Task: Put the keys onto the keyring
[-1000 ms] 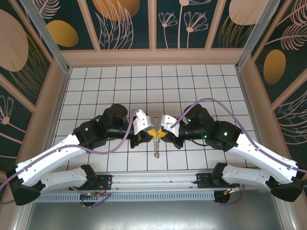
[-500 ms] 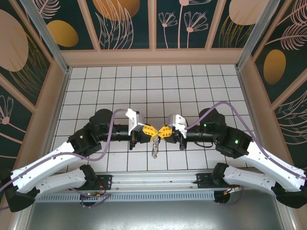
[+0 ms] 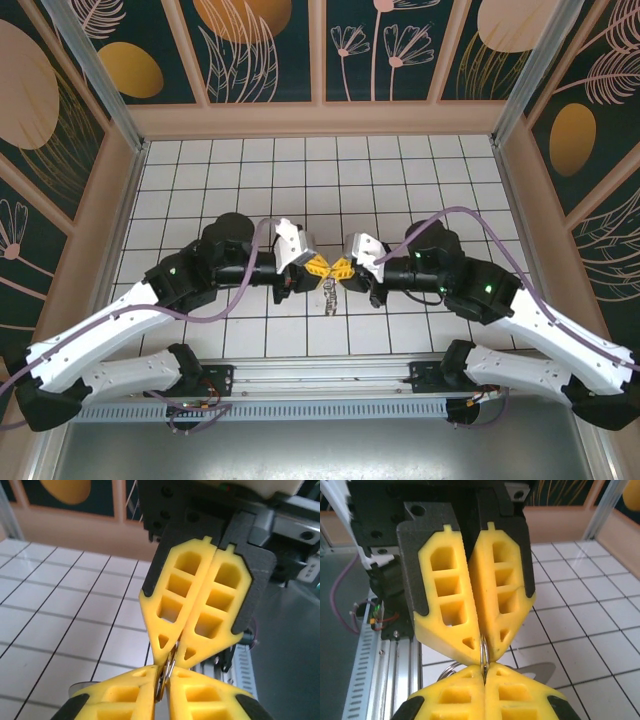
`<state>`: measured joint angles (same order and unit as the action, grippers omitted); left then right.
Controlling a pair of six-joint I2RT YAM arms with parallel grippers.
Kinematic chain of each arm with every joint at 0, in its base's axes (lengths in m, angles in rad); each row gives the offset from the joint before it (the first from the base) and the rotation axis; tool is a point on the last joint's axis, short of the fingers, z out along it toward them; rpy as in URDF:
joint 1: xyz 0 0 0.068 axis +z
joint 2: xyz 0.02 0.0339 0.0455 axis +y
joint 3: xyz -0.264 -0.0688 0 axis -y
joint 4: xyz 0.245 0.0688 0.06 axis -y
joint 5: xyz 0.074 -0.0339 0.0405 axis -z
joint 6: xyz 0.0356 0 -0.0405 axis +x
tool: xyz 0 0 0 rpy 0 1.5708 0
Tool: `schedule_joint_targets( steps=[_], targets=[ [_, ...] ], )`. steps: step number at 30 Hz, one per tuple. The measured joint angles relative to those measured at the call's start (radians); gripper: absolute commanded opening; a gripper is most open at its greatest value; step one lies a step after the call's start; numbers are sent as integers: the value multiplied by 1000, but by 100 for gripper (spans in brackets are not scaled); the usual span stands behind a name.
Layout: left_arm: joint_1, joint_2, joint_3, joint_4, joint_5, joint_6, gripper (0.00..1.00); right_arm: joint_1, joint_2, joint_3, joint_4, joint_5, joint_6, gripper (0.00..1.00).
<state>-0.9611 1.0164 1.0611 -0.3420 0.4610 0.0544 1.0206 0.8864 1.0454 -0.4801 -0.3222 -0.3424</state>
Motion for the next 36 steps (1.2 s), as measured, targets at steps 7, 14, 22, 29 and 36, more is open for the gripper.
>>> schedule_joint_targets(
  steps=[7,14,22,29,36],
  targets=[
    [0,74,40,-162,-51,77,0,0,78,16,-103,37,-30,0],
    [0,57,32,-158,-27,97,0,2,79,33,-122,31,-41,0],
    [-2,-87,-92,93,48,-9,0,8,-6,25,-18,-21,-10,18],
    [-1,-132,-173,280,85,-98,0,9,-24,23,40,-56,13,15],
    [-1,-144,-250,437,103,-169,0,8,-43,16,40,-63,36,0]
  ],
)
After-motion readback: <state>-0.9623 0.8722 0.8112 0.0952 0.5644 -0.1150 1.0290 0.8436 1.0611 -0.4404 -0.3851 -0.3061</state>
